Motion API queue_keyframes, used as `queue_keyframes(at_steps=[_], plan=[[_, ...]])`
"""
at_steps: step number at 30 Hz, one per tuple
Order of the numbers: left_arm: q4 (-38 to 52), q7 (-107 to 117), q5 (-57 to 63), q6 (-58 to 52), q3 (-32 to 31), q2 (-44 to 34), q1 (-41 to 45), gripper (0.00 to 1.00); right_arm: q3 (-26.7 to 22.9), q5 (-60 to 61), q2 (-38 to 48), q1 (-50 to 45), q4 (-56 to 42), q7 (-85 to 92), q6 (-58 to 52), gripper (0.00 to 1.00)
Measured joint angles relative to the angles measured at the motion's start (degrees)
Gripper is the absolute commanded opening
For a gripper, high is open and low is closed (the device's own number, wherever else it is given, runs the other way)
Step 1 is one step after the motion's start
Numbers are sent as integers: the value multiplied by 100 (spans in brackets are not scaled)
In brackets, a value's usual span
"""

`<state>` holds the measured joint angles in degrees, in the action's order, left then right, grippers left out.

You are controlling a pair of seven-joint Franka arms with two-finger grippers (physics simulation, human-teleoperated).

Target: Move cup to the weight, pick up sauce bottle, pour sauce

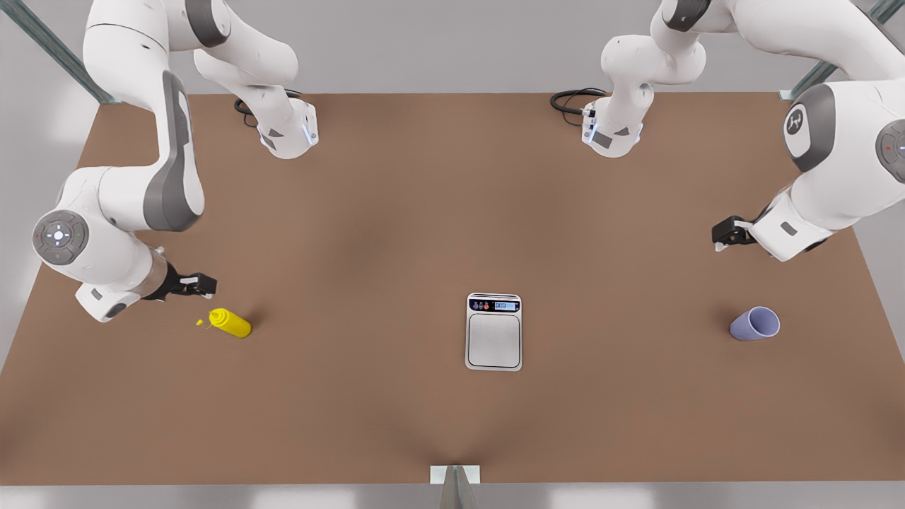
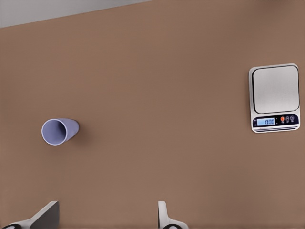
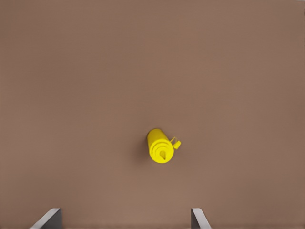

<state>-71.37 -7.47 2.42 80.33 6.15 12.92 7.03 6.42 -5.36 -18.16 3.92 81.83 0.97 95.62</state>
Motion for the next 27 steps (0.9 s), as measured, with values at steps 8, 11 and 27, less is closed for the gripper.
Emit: queue_keyframes(at_steps=[8,11,27], plan=[[2,-774,-256,1296,1,1678,-2421,100,123,395,-2,-190,-215,380,-974,100],[-949,-1160,-449,2835,0,1764,-2537,100,114,465,13,72,-392,1956,-1005,100],[-2180,-1160,-817,4825,9,2241,-2663,100,78,4485,-2168,3719,-1226,10554,-1020,100]])
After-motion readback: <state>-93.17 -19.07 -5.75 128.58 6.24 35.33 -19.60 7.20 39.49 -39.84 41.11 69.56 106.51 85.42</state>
